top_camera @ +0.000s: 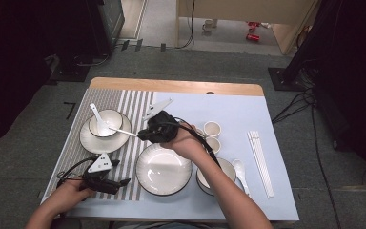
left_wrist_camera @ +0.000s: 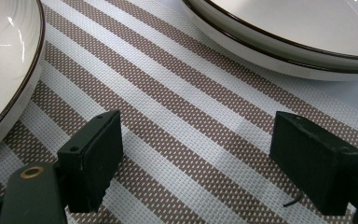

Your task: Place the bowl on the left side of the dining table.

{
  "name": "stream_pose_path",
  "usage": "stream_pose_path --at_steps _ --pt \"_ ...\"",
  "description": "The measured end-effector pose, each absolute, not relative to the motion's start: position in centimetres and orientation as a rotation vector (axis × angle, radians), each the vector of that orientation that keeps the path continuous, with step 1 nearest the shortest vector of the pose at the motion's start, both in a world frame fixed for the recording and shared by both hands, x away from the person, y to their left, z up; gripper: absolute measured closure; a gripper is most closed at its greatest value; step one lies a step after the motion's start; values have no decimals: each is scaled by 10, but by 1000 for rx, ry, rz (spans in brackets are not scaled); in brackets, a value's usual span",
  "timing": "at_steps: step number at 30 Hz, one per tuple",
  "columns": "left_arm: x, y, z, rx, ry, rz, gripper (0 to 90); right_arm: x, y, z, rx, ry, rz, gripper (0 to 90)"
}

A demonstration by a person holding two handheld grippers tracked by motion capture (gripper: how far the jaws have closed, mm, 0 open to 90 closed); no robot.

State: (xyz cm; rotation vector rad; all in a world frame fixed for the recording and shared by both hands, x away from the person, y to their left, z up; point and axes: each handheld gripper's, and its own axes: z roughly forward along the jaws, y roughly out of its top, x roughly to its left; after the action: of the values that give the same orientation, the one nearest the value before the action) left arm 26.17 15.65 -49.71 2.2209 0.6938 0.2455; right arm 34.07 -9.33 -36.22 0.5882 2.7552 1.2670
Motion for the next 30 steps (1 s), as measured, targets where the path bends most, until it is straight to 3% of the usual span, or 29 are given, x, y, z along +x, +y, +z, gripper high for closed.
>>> stream_pose_path --at_steps 30 --pt "259 154 -497 2243 679 275 171 350 -38 -380 554 2781 1263 852"
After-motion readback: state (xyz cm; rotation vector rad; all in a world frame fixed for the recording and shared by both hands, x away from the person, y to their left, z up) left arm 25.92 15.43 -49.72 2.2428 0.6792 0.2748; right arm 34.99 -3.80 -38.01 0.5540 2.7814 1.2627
